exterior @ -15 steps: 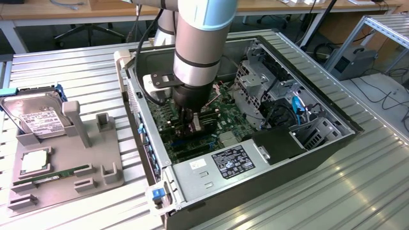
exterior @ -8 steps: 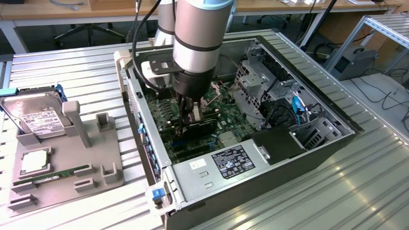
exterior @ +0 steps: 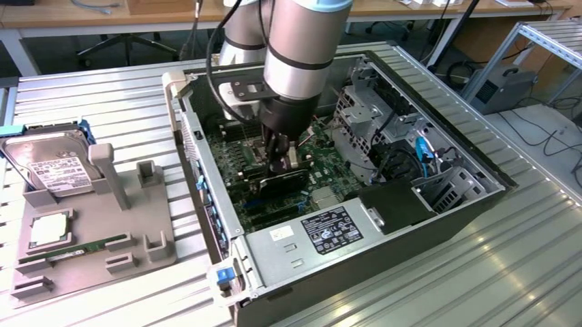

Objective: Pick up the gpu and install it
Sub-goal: 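Insert the gpu into the slot, then press down on the gpu until it lock into place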

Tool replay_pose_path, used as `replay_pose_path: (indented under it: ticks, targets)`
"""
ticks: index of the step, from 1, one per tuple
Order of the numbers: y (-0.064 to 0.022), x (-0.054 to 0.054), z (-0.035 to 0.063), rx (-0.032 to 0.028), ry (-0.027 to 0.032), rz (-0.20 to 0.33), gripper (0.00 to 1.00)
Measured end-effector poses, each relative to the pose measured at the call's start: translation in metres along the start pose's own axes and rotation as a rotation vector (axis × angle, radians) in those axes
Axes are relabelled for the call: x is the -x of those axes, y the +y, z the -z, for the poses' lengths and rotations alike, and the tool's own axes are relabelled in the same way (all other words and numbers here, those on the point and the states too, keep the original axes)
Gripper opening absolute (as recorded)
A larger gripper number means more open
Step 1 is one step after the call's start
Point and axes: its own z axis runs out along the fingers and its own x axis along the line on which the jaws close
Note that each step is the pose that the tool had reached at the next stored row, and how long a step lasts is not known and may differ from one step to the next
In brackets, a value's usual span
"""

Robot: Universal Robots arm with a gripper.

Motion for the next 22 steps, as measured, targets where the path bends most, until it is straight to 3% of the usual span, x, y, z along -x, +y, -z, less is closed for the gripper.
replay_pose_path:
  ticks: [1,3,4,12,22]
  targets:
    - [-0.0067,0.001,0.0003,0.0088,0.0005,0.000,0.11]
    - [-0.0158,0.001,0.0007,0.0208,0.0014,0.000,0.11]
    - [-0.0176,0.001,0.0007,0.0227,0.0015,0.000,0.11]
    - [-0.0180,0.001,0.0008,0.0237,0.0017,0.000,0.11]
    - [0.0060,0.000,-0.0021,0.0237,0.0019,0.000,0.11]
